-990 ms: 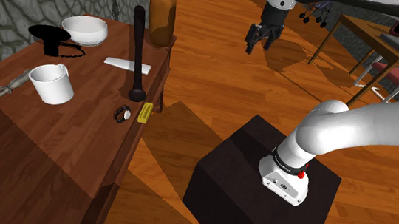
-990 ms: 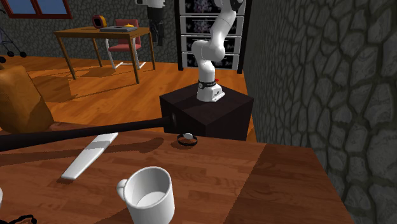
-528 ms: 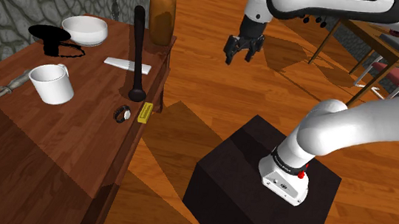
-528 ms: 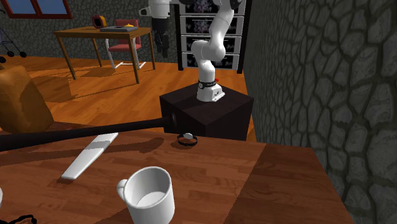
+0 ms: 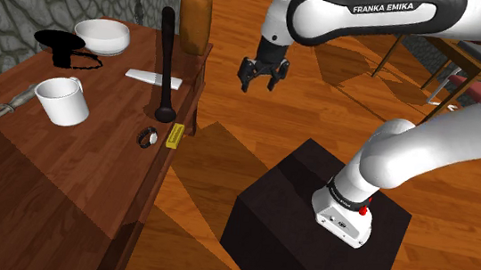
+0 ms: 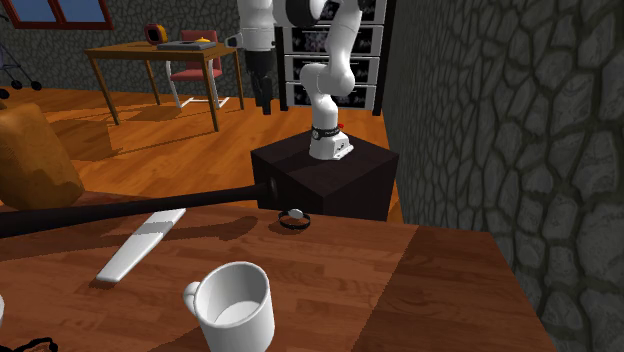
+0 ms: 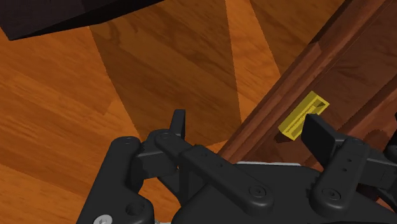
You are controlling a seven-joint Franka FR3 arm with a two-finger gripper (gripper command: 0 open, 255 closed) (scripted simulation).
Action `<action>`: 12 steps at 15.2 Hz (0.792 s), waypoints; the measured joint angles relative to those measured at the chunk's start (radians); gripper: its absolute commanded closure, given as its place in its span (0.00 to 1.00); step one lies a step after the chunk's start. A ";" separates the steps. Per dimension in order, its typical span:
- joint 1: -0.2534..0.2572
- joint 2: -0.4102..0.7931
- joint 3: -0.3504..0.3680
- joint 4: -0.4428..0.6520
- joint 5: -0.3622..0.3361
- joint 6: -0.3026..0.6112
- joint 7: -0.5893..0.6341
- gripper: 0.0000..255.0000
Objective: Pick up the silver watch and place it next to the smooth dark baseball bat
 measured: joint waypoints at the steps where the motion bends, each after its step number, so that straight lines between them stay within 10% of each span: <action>1: 0.005 0.030 0.017 0.001 0.011 0.031 0.024 0.00; 12: 0.039 0.362 0.174 0.151 0.040 0.265 0.288 0.00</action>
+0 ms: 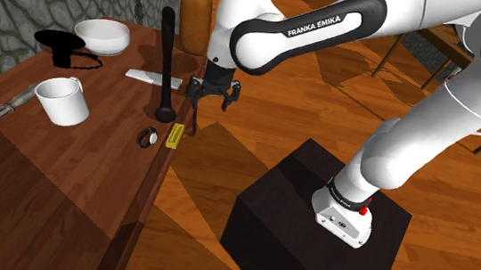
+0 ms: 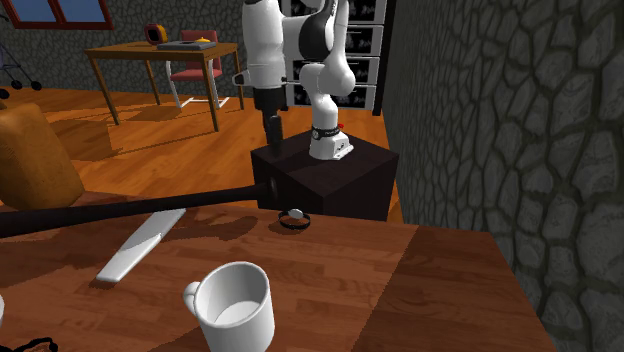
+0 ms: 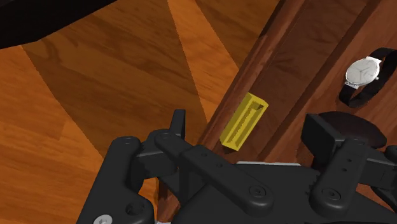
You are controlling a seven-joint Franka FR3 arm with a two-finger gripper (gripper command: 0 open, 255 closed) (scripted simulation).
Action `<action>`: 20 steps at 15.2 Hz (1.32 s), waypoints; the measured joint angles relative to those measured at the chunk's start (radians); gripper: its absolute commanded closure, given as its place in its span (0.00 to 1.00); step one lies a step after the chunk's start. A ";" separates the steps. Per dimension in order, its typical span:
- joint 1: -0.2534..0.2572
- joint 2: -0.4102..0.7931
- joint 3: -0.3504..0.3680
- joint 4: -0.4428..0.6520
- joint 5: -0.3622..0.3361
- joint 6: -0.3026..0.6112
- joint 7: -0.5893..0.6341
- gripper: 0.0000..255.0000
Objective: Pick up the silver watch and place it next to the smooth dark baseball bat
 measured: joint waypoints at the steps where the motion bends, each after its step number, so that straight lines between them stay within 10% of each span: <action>1: 0.002 0.033 0.011 0.025 -0.007 0.013 0.026 0.00; 11: 0.079 0.401 0.059 0.312 -0.156 0.132 0.307 0.00; 20: 0.113 0.501 0.043 0.339 -0.207 0.207 0.357 0.00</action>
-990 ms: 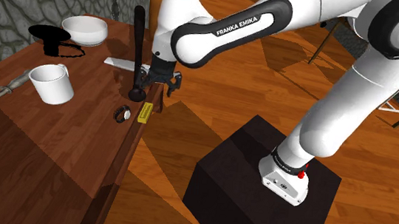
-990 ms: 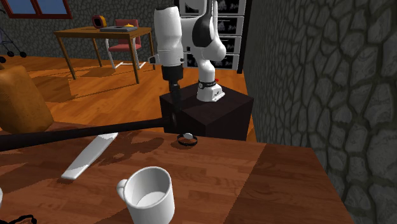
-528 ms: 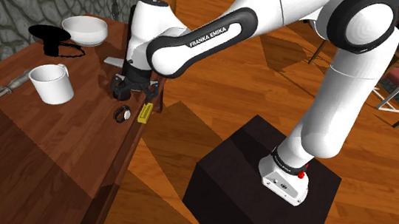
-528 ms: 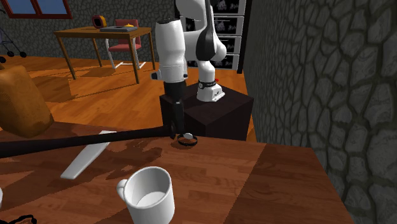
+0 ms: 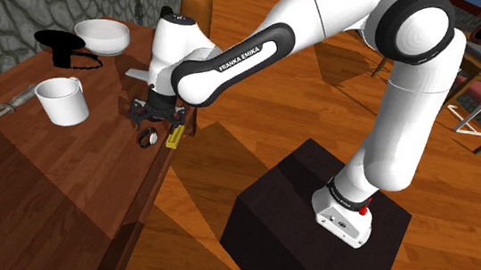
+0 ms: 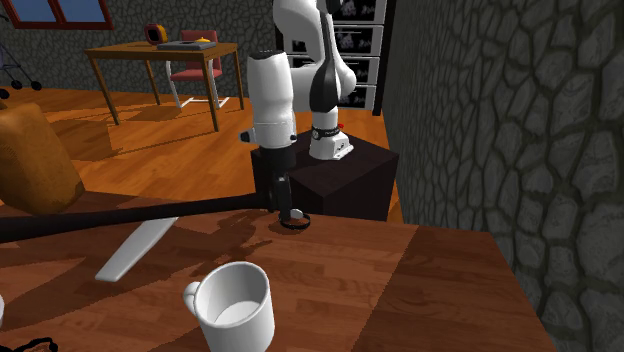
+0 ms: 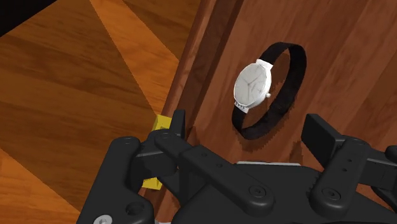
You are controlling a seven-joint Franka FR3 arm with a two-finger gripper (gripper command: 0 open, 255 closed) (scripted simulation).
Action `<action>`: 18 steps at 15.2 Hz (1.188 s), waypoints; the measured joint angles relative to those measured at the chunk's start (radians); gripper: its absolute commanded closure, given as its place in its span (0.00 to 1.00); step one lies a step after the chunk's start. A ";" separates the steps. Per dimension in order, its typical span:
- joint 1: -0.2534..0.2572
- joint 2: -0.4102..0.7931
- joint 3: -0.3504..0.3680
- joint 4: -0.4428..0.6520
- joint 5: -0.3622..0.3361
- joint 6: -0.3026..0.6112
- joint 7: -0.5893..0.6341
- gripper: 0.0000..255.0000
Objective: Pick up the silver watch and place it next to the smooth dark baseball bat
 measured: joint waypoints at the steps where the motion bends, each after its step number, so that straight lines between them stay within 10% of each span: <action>1: 0.000 0.001 0.000 -0.002 -0.001 0.004 0.000 0.00; 5: 0.001 0.003 0.000 -0.004 -0.002 0.007 0.001 0.00; 6: 0.001 0.002 0.000 -0.004 -0.002 0.007 0.001 1.00; 18: 0.000 -0.006 0.004 -0.001 0.003 -0.007 0.000 1.00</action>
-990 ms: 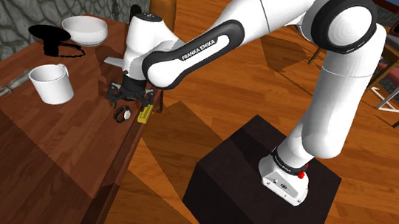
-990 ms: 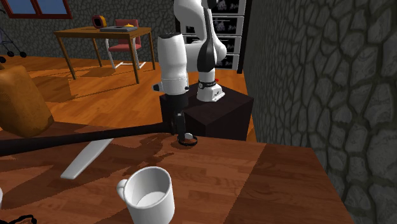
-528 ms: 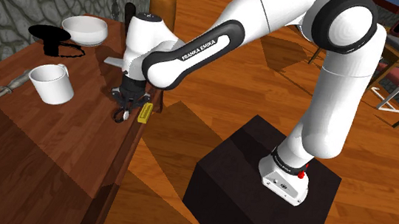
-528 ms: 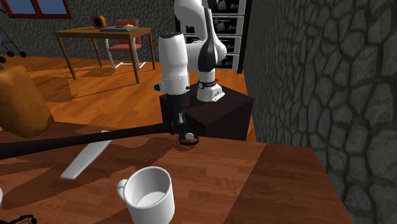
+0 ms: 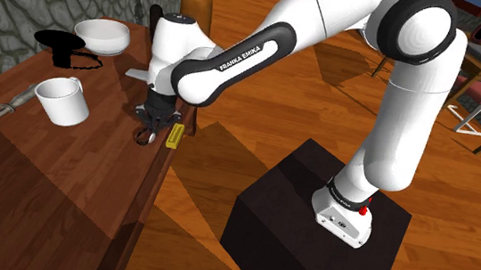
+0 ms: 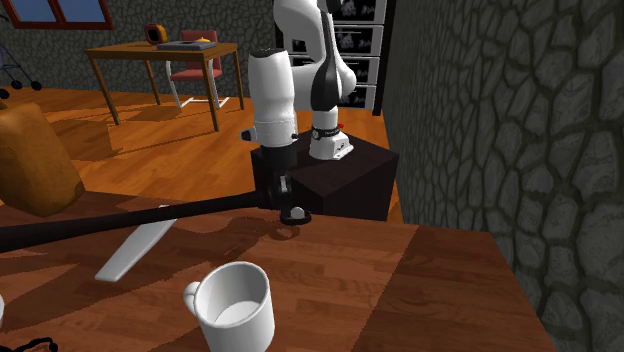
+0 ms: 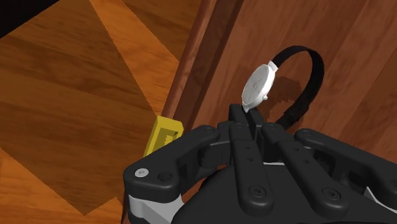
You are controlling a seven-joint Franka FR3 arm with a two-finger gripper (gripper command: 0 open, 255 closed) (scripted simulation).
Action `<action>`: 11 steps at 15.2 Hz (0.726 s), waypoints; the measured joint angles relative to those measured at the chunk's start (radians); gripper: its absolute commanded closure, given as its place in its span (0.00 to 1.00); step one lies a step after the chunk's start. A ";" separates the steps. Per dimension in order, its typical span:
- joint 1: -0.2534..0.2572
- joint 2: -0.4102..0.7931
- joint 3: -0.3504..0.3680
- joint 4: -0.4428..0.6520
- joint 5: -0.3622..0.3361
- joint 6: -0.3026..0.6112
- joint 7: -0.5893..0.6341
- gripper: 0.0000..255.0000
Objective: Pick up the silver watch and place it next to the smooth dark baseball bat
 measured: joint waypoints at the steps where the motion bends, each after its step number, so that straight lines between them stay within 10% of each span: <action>1: -0.002 -0.006 0.001 0.002 0.003 -0.009 -0.002 1.00; 11: -0.017 -0.079 0.016 0.051 0.039 -0.127 -0.015 1.00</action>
